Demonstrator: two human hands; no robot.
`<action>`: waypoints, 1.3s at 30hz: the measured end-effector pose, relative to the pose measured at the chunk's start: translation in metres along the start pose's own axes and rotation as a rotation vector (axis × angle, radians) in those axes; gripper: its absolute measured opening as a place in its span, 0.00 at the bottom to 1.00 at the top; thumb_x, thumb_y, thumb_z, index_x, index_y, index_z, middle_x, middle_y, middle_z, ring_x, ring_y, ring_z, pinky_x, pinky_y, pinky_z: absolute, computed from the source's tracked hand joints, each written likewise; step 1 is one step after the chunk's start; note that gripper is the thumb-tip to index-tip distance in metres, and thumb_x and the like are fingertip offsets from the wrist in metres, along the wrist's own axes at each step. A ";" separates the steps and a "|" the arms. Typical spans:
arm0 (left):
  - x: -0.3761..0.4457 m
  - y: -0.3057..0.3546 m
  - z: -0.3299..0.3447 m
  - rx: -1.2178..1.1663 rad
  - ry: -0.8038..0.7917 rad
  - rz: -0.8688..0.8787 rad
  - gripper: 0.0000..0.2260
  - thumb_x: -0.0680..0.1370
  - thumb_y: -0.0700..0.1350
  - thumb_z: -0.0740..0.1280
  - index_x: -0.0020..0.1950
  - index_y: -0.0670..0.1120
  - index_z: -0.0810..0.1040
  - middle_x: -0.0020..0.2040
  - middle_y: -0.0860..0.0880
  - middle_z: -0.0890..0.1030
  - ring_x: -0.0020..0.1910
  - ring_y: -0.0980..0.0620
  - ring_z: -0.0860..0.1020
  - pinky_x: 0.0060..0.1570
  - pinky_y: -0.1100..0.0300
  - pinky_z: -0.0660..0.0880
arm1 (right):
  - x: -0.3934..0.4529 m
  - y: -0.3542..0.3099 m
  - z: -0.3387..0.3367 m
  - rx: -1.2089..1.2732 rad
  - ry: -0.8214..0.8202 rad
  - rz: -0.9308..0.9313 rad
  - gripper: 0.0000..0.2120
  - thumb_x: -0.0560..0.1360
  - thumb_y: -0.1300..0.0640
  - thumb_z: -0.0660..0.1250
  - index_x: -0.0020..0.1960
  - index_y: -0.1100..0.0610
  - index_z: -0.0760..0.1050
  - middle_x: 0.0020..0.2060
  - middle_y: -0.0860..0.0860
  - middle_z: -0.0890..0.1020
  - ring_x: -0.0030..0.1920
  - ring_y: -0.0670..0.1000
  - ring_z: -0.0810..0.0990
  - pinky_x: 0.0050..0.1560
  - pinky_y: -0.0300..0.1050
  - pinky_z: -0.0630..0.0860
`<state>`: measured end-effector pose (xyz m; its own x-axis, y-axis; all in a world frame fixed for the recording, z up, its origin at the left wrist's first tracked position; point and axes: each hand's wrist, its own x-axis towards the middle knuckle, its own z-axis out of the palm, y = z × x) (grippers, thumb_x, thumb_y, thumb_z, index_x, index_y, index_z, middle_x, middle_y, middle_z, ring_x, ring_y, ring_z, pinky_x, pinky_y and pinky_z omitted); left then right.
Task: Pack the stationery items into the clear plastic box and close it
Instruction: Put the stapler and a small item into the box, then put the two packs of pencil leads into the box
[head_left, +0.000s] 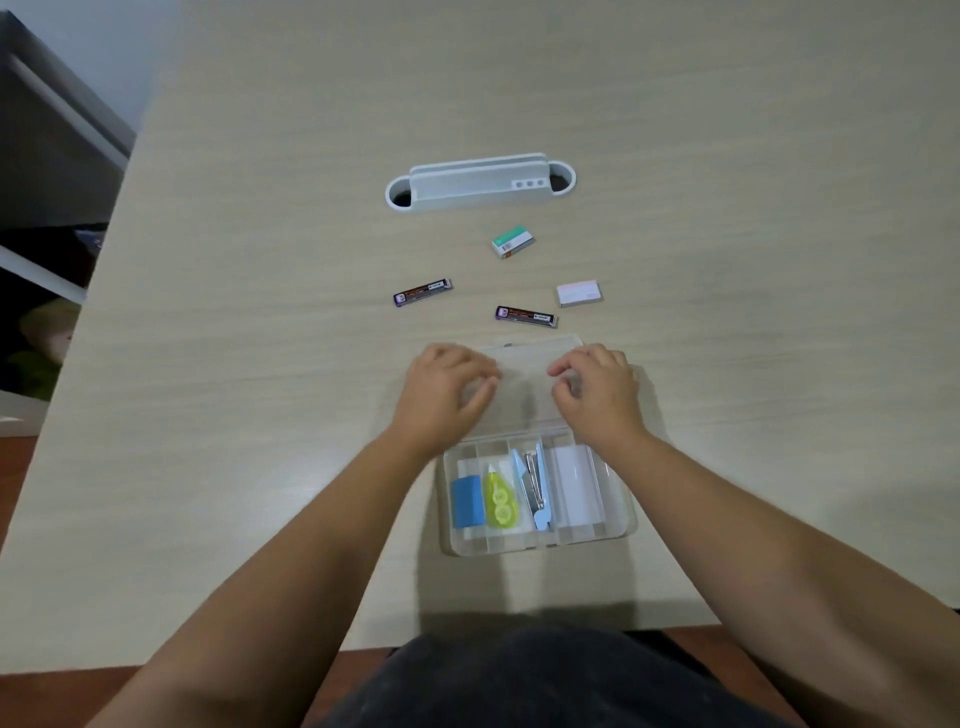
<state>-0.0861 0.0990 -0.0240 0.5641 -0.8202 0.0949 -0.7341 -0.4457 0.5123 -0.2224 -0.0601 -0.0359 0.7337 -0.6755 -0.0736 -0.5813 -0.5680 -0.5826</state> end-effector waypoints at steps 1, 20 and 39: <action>0.014 -0.010 -0.003 0.017 0.007 -0.052 0.15 0.76 0.55 0.59 0.51 0.52 0.84 0.51 0.53 0.84 0.53 0.47 0.78 0.57 0.50 0.72 | 0.010 -0.004 -0.001 0.005 0.014 -0.005 0.09 0.71 0.60 0.65 0.47 0.52 0.81 0.51 0.50 0.80 0.56 0.55 0.72 0.51 0.44 0.61; 0.098 -0.074 -0.011 0.109 -0.087 -0.528 0.13 0.77 0.42 0.65 0.62 0.45 0.77 0.60 0.41 0.73 0.59 0.40 0.73 0.57 0.50 0.73 | 0.121 -0.040 0.014 -0.419 -0.241 -0.030 0.12 0.75 0.61 0.64 0.57 0.56 0.78 0.56 0.56 0.76 0.59 0.58 0.72 0.53 0.50 0.72; 0.003 0.027 -0.034 -0.574 -0.320 -0.491 0.08 0.74 0.39 0.73 0.47 0.53 0.82 0.38 0.51 0.81 0.35 0.51 0.78 0.44 0.56 0.76 | 0.022 -0.001 -0.038 0.625 -0.292 0.344 0.19 0.70 0.68 0.69 0.57 0.52 0.72 0.31 0.51 0.73 0.31 0.54 0.73 0.33 0.47 0.71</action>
<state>-0.0913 0.0965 0.0186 0.5720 -0.6807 -0.4577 -0.0744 -0.5988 0.7975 -0.2189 -0.0925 -0.0067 0.6611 -0.5651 -0.4935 -0.5508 0.0811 -0.8307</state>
